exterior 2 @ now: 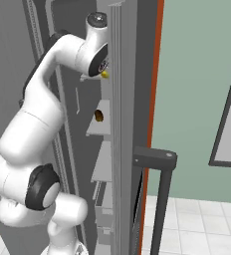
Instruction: Take the lime and lemon from the highest rack and move them to the second highest rack where the garlic and sweet potato are located, to maximize freezer space. Close the freezer door after rearranging.
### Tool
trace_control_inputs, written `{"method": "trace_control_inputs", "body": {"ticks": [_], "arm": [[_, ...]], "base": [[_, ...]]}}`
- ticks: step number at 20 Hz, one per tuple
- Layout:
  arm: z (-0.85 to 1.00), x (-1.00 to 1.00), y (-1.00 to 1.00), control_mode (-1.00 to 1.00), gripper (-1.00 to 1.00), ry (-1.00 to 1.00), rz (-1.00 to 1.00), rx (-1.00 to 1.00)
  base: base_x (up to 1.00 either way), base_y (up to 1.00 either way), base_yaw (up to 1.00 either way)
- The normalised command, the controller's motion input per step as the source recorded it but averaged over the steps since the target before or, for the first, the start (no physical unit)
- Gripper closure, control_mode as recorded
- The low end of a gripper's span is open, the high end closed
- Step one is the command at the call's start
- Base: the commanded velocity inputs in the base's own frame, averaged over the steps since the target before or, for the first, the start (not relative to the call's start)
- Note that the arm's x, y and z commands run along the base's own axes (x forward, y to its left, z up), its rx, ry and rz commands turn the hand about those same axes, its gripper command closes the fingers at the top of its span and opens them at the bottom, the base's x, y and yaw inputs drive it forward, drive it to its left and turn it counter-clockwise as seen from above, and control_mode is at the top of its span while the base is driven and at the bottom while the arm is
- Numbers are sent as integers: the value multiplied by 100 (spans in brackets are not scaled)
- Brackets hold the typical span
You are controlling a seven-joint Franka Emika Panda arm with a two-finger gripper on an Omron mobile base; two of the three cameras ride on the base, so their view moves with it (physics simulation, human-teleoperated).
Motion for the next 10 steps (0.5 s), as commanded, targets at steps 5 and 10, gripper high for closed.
{"method": "trace_control_inputs", "body": {"ticks": [5, 10], "arm": [[-8, -100, 2, -100, 100, 0, 0, 0], [-27, -87, 0, -100, 100, 3, 0, 4]], "base": [[0, 0, 0], [0, 0, 0]]}}
